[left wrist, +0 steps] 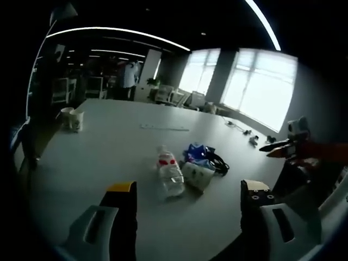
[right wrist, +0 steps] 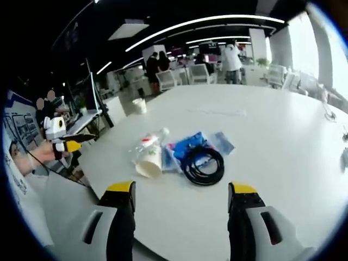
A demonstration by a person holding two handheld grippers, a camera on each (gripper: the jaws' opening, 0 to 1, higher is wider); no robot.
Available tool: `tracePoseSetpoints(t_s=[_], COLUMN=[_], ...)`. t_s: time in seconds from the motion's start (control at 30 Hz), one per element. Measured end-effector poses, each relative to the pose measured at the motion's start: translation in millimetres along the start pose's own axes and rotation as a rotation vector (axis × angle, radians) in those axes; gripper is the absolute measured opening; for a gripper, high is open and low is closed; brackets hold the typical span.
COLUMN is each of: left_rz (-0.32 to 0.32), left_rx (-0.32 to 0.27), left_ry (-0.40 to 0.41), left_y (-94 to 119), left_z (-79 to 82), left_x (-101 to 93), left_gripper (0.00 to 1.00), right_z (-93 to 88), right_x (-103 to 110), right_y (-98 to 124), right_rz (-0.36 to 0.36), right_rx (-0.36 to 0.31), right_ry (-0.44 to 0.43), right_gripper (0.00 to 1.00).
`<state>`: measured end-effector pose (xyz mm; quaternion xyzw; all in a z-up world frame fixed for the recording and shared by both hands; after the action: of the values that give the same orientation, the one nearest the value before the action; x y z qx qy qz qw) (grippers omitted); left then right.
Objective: Arrange the tabletop items into an orderly group along one side of the table until the central work area is clear of visible clutter.
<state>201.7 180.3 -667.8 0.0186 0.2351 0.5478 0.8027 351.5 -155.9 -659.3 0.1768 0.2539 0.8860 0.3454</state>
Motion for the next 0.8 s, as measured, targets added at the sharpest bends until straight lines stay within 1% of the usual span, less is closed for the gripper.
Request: tracePoseSetpoints(t_s=[0.1,0.33,0.43,0.47,0.5,0.6,0.67,0.73,0.8], left_rz=[-0.002,0.001,0.007,0.008,0.01,0.01,0.011,0.011,0.012], left_rx=[0.007,0.014,0.027,0.028,0.027,0.028,0.03,0.027,0.027], left_ry=[0.003,0.01,0.003,0.002,0.004,0.012,0.011,0.014,0.016], left_y=[-4.9,-11.8,-15.2,-16.1,-17.5,-21.9,-24.3,-26.5,-29.0], left_z=[-2.1,-5.1,-7.7,-8.2,-9.0,-11.2,-12.0,-12.2,-12.6], left_x=[1.1,1.9,2.5,2.6,3.6,5.0,5.4,5.8,6.5], left_gripper=[0.74,0.74,0.73,0.73,0.73,0.72,0.71,0.71,0.7], right_z=[6.9,25.3,33.5,36.1,40.3,49.9,55.6,60.9,64.1], right_x=[7.7,24.9,31.2,32.7,37.0,43.7,46.8,50.1,53.8], right_y=[-8.3,-34.3,-45.4,-48.6,-53.8,-65.3,-72.1,-78.3,-85.1], right_rz=[0.04,0.114,0.147,0.157,0.188,0.236,0.258,0.279,0.302], right_rx=[-0.008,-0.004,-0.005,-0.004,-0.01,-0.015,-0.01,-0.021,-0.013], right_ry=[-0.018,0.006,0.014,0.006,-0.015,-0.081,-0.117,-0.13,-0.141], right_gripper=[0.66,0.64,0.63,0.62,0.62,0.6,0.6,0.59,0.58])
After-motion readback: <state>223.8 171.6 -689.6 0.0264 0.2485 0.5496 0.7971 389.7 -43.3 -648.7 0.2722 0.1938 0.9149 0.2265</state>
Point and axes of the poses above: the point that each gripper's makers call its tool centre point, and the gripper's own axes: y roughly backward along the fingers, x roughly to its left, z roughly out of its top, the point moved 6 cm from there along y, roughly backward along the fingers, and after that the axes turned 8 degrees about -z, right-handed, at the moved point
